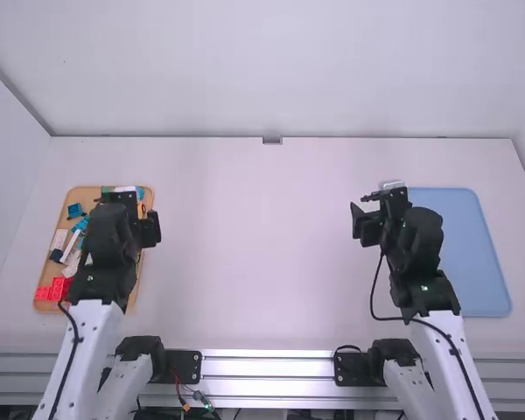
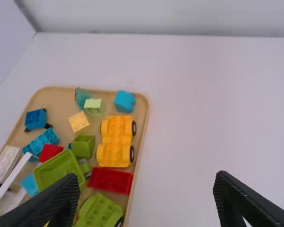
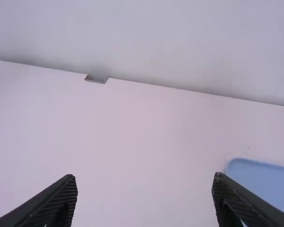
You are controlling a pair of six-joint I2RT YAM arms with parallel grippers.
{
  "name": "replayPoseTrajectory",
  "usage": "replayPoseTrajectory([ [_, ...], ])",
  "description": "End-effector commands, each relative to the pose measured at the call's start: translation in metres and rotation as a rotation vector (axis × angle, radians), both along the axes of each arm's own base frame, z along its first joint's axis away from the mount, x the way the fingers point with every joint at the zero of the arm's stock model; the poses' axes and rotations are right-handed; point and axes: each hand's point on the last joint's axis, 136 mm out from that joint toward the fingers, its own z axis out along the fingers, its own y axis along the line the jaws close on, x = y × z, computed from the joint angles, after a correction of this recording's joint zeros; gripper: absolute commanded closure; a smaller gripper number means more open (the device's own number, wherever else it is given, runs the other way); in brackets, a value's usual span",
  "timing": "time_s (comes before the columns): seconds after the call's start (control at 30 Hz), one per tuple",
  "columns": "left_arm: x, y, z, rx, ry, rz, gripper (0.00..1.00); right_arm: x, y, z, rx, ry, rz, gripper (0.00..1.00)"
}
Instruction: Assemble lego blocks to make yellow taxi
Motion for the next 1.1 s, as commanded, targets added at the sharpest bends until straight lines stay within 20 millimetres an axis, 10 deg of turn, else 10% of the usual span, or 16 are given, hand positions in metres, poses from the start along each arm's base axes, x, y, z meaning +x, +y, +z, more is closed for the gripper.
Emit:
replayPoseTrajectory([
  [0.0, 0.011, 0.010, 0.010, -0.019, 0.032, -0.004, 0.20, 0.009, 0.008, 0.019, -0.005, -0.024, 0.035, 0.20],
  [0.57, 0.062, 0.088, -0.060, -0.192, 0.574, 0.090, 0.02, 0.044, 0.024, 0.026, -0.018, 0.025, 0.095, 0.02],
  [1.07, 0.080, 0.085, -0.129, -0.279, 0.746, 0.004, 0.07, 0.048, 0.026, 0.030, -0.018, 0.012, 0.101, 0.01],
])
